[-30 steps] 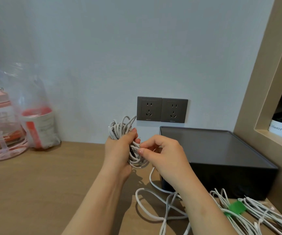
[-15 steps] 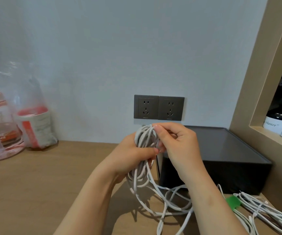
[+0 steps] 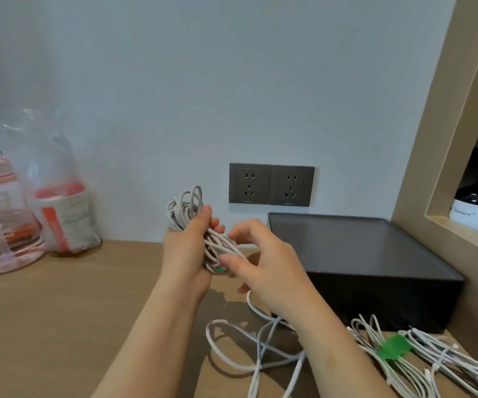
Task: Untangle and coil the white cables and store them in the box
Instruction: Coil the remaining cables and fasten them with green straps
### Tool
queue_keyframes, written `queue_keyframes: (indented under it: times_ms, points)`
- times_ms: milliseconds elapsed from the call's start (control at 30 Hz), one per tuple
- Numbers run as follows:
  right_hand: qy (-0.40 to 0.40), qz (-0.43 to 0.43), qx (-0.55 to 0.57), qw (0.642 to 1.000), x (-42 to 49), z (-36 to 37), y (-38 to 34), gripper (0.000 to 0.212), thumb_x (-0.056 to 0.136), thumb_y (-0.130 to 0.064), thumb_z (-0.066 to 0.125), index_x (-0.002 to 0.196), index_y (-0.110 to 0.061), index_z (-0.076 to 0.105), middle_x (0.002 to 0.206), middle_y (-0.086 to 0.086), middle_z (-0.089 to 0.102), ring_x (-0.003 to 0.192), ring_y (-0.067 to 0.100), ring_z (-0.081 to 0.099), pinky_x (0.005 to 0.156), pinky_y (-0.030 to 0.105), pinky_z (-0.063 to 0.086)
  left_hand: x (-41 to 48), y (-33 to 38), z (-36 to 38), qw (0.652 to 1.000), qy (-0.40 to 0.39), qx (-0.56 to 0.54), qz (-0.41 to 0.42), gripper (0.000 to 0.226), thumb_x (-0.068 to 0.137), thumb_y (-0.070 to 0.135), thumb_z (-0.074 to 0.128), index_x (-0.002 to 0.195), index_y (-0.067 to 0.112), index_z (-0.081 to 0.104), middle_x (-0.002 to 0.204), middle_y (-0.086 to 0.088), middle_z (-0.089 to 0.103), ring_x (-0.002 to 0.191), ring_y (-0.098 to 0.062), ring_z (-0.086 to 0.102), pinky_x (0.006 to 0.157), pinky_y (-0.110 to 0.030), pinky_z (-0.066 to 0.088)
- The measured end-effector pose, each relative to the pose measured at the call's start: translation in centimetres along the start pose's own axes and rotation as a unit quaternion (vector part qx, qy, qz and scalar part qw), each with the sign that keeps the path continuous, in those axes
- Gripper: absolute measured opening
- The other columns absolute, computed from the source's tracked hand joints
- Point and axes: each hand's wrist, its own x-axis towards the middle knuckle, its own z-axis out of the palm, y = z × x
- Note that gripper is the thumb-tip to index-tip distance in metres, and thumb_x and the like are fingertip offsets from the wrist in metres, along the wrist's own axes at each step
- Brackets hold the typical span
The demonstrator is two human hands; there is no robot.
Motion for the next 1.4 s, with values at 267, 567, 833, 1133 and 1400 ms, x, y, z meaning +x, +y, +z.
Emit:
queue_keyframes:
  times_ms: [267,567,833,1133,1400]
  points:
    - [0.024,-0.059,-0.097,0.993,-0.1,1.5,0.4,0.025,0.095,-0.047,0.039,0.119,-0.043,0.042,0.104,-0.012,0.062,0.092,0.008,0.059,0.078,0.038,0.053,-0.6,-0.2,0.3,0.987,-0.079,-0.072,-0.123,0.024,0.09,0.022,0.06,0.07,0.01,0.058,0.056,0.001,0.06,0.047,-0.011,0.061,0.047,-0.021,0.053]
    - [0.034,-0.054,-0.019,0.998,0.0,0.8,0.6,0.025,0.092,-0.015,0.05,0.096,-0.04,0.047,0.086,-0.008,0.059,0.067,0.011,0.058,0.061,0.035,0.055,-1.2,0.8,0.4,0.972,-0.131,-0.096,-0.169,0.031,0.092,0.021,0.055,0.068,0.004,0.065,0.055,-0.004,0.064,0.046,-0.017,0.064,0.065,-0.034,0.049]
    - [-0.022,-0.021,0.092,0.995,0.0,0.2,0.6,0.024,0.094,-0.004,0.046,0.096,-0.027,0.054,0.076,-0.004,0.063,0.057,0.013,0.061,0.052,0.023,0.051,-1.2,1.4,0.0,0.972,-0.115,-0.102,-0.176,0.025,0.087,0.018,0.06,0.07,0.001,0.068,0.065,-0.009,0.069,0.061,-0.022,0.069,0.072,-0.038,0.053]
    - [-0.061,0.017,0.075,0.995,0.0,-0.2,0.3,0.029,0.095,-0.005,0.041,0.1,-0.033,0.049,0.083,0.004,0.061,0.059,0.011,0.062,0.059,0.029,0.057,-0.8,-0.1,-0.6,0.96,-0.056,0.114,0.249,0.087,0.079,-0.008,0.066,0.12,0.063,0.038,0.13,-0.001,0.046,0.1,-0.02,0.064,0.076,-0.034,0.055]
    - [-0.098,-0.047,-0.014,0.994,-0.3,0.3,-0.1,0.066,0.099,-0.012,0.036,0.11,-0.076,0.03,0.097,-0.016,0.058,0.07,0.014,0.063,0.068,0.025,0.057,-1.0,0.6,-0.6,0.989,-0.072,0.019,0.126,0.046,0.084,-0.018,0.044,0.093,0.021,0.065,0.094,-0.01,0.059,0.071,-0.014,0.066,0.061,-0.033,0.058]
